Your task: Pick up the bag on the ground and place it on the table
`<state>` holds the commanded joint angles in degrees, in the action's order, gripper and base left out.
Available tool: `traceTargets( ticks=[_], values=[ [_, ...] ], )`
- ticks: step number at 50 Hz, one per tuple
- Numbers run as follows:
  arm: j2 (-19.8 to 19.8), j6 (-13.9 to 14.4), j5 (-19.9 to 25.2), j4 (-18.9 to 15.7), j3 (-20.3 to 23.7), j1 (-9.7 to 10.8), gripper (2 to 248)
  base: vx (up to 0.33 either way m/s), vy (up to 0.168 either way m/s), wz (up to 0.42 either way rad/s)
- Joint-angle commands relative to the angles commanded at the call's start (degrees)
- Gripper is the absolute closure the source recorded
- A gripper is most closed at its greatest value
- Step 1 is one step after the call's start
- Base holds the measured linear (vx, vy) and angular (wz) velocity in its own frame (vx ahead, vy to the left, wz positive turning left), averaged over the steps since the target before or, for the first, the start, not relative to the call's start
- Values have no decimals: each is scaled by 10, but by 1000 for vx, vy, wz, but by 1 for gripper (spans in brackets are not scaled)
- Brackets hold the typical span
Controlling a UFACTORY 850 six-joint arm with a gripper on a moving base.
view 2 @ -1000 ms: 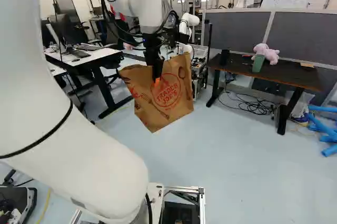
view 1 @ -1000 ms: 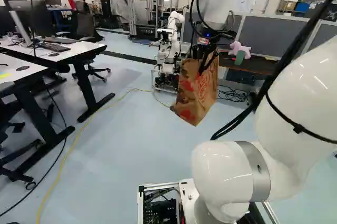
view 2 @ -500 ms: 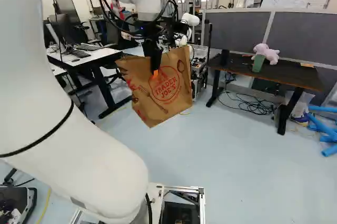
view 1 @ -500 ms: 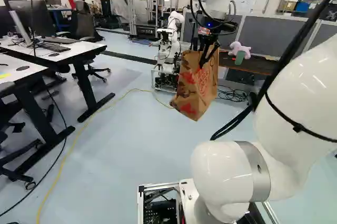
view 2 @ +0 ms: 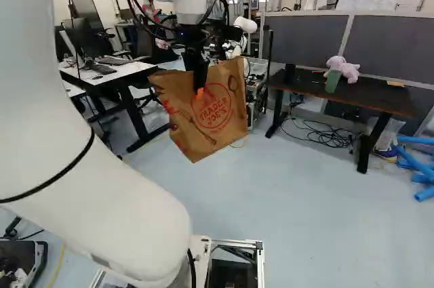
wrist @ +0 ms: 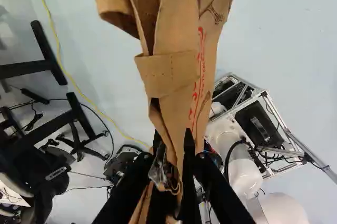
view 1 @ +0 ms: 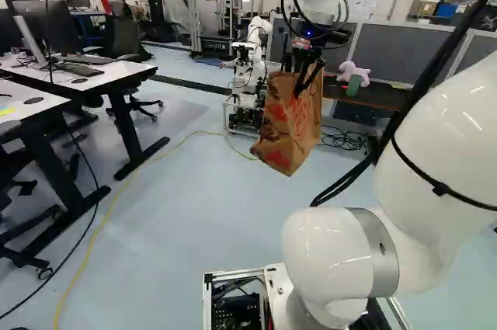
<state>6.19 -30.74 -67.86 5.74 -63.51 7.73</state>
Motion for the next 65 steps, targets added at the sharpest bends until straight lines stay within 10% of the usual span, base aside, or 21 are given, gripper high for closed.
traceTargets(
  ticks=[65],
  values=[
    [0,0,0,0,0,0,227,6,-24,-87]
  ],
)
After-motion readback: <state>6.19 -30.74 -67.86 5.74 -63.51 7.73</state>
